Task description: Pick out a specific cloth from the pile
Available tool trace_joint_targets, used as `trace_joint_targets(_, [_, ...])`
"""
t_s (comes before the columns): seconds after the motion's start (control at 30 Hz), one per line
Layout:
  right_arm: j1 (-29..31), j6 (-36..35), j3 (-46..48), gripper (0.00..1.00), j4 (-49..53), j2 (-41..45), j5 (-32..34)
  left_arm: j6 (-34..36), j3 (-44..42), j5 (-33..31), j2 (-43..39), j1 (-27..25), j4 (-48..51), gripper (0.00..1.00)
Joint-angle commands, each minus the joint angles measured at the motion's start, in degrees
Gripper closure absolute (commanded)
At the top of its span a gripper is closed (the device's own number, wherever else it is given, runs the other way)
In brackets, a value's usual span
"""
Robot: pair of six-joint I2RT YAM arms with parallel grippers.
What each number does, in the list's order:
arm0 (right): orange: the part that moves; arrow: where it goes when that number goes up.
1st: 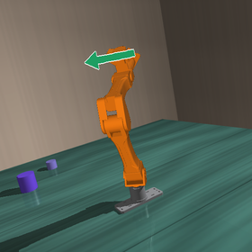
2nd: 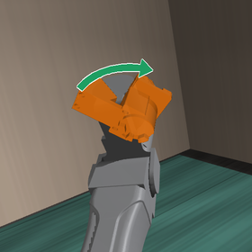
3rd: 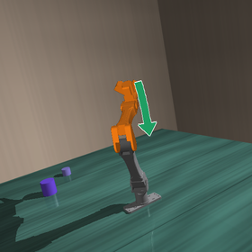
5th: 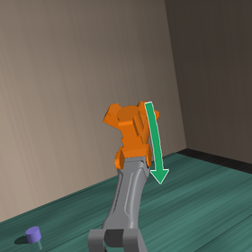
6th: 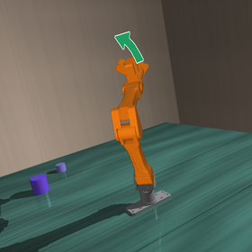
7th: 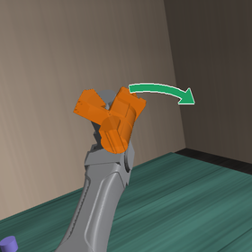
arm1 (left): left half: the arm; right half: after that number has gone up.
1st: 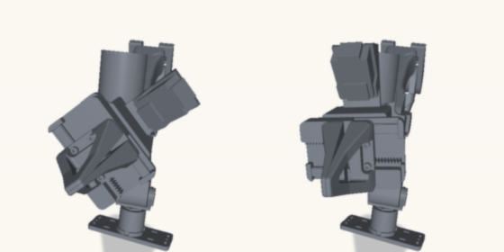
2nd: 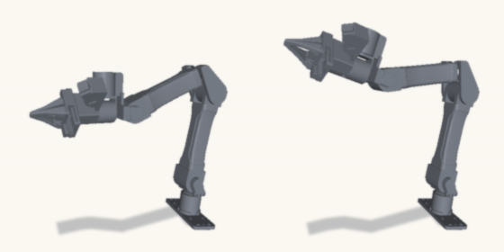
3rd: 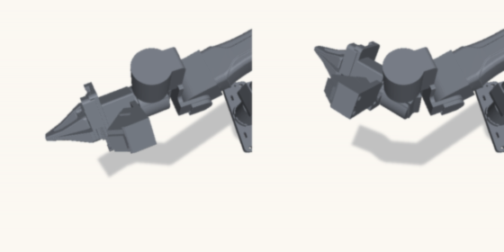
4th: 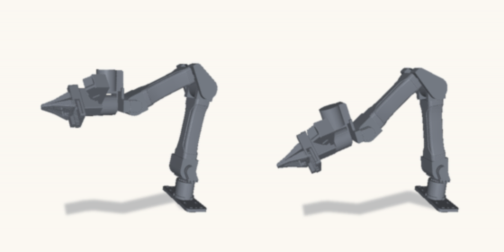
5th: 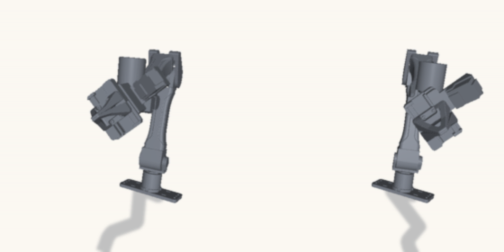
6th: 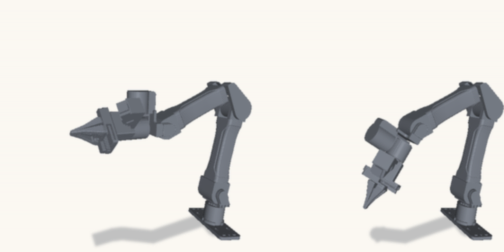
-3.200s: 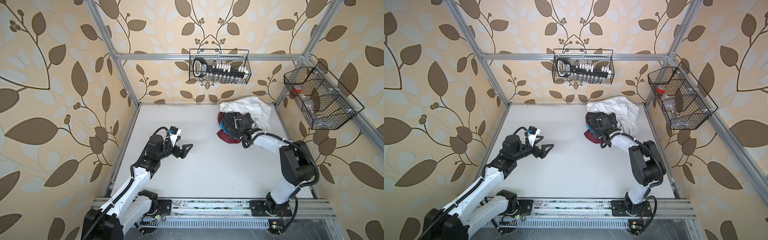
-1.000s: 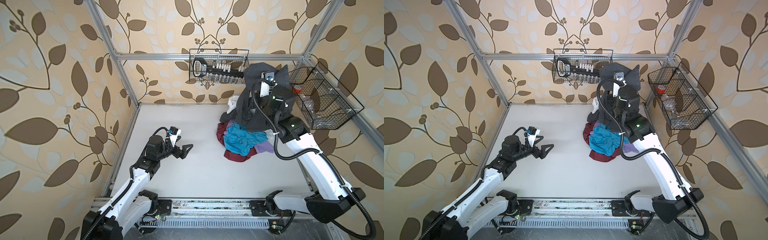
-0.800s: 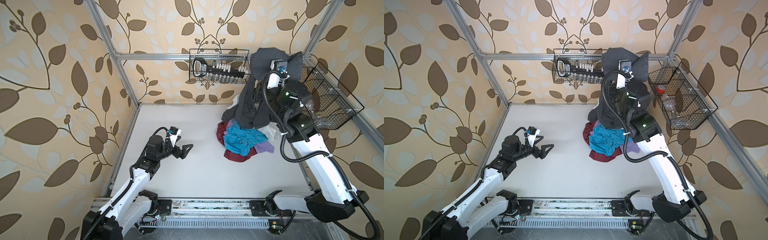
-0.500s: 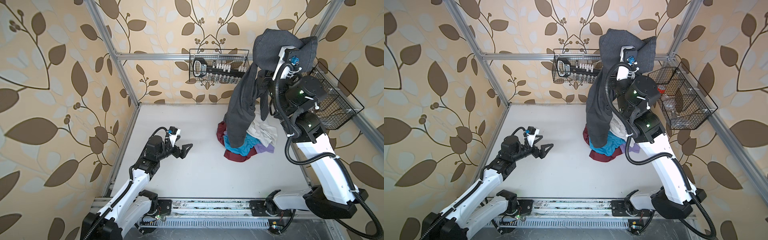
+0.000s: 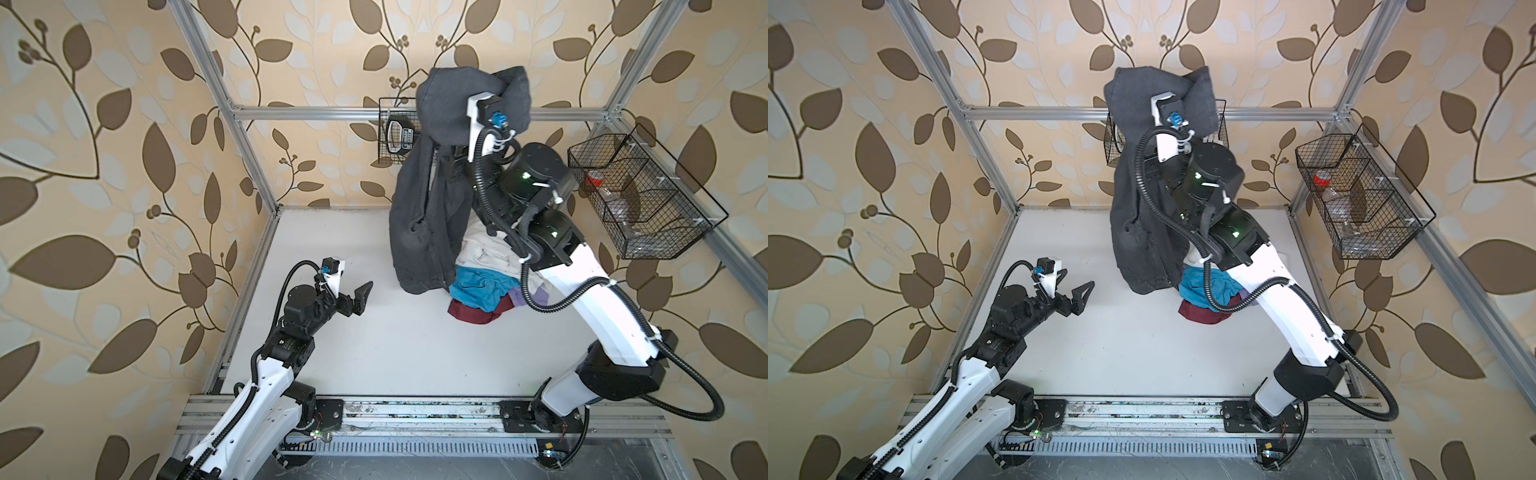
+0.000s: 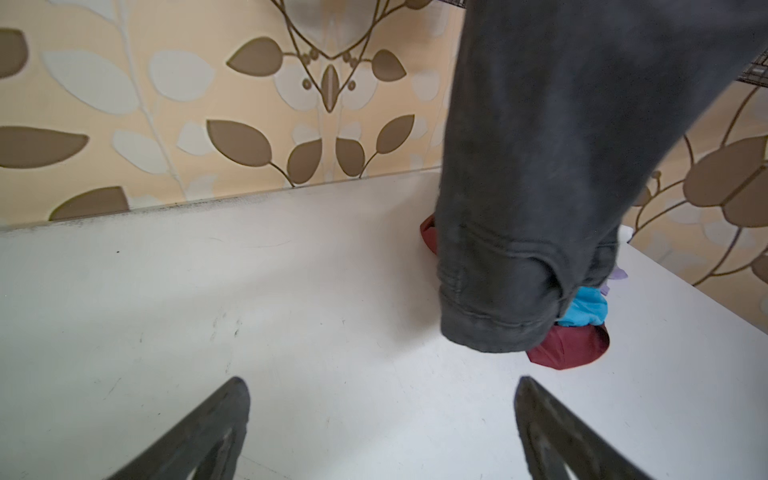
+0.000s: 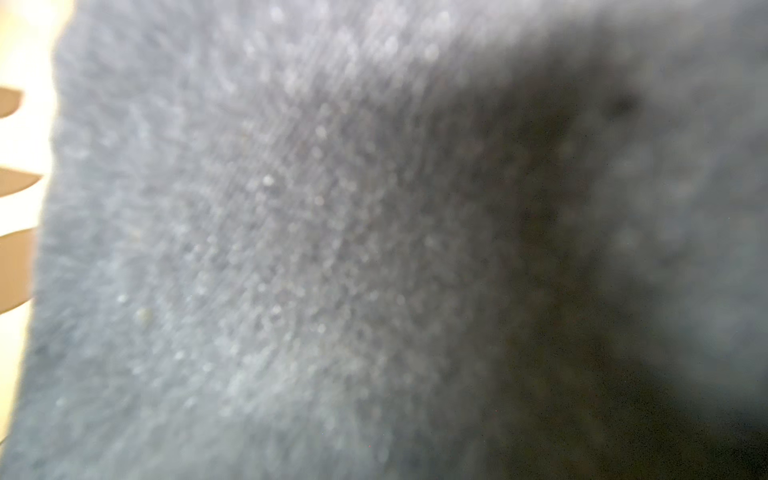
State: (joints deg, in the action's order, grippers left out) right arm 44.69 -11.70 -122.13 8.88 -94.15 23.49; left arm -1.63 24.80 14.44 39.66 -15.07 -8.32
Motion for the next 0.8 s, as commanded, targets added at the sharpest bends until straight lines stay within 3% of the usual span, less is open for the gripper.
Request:
trace_joint_targets(0.0, [2.17,-0.11,-5.38,1.00,-3.84,-4.21,-2.49,-1.15,-0.68,-3.30,-1.75,-0.49,-3.54,0.01])
trace_joint_targets(0.27, [3.21,4.83,-14.84,1.00,-0.77,-17.69,-8.55,-1.45,-1.60,-1.96,-3.34,-0.49,-5.19,0.01])
trace_joint_targets(0.47, [3.15,7.71,-13.61,1.00,-1.12,-24.88,-15.02,-1.36,-2.46,0.55,-4.95,-0.57,-6.48,0.01])
trace_joint_targets(0.57, [2.20,11.54,-13.42,1.00,-1.37,-28.46,-20.81,-1.36,-3.46,1.76,-6.48,-0.60,-7.77,0.01])
trace_joint_targets(0.77, [-2.79,23.62,-14.26,1.00,-2.72,-35.39,-38.48,-0.92,-5.19,3.47,-8.88,-0.75,-9.65,0.01])
